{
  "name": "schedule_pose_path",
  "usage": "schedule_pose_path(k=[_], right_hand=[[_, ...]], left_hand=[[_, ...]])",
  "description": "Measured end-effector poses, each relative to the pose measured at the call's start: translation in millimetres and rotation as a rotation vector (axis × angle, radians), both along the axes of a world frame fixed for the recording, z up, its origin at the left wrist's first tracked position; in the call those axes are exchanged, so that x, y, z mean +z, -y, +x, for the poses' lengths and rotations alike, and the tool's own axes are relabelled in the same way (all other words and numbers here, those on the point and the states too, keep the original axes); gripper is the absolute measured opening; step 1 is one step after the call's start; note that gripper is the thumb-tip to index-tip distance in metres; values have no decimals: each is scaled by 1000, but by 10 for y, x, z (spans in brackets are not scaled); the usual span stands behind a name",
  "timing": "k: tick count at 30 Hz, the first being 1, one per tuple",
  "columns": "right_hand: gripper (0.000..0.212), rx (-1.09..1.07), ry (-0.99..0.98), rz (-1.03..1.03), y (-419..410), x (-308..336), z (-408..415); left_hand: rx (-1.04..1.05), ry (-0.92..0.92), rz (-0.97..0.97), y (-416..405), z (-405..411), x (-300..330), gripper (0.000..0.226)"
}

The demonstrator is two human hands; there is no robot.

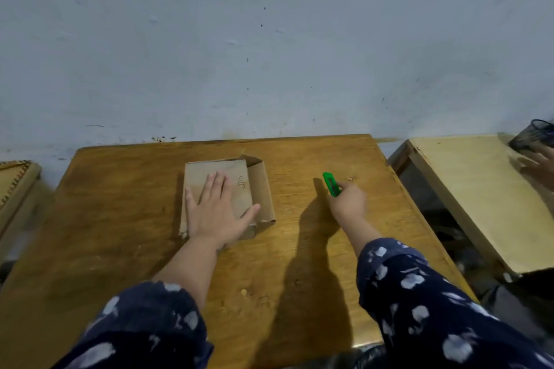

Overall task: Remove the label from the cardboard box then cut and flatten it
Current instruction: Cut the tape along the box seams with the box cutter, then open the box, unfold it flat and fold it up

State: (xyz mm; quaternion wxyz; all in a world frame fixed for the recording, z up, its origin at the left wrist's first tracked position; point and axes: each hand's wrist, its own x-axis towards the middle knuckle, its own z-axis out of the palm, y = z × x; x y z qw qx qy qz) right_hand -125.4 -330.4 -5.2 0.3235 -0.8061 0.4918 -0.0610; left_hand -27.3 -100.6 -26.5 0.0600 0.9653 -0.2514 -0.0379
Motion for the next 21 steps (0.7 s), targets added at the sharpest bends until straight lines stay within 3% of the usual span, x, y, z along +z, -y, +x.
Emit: schedule_pose_path(k=[12,18,21], right_hand=[[50,66,-24,-33,477,-354,247],[50,88,-80,-211,195,-262,108],[44,203,-8,-188,-184,-230,-8]], left_hand=[[25,66,-6,-11,35,-82,97],[26,87,-9,-11,7,-52,95],[27,77,-37,-21,-19,-20,92]])
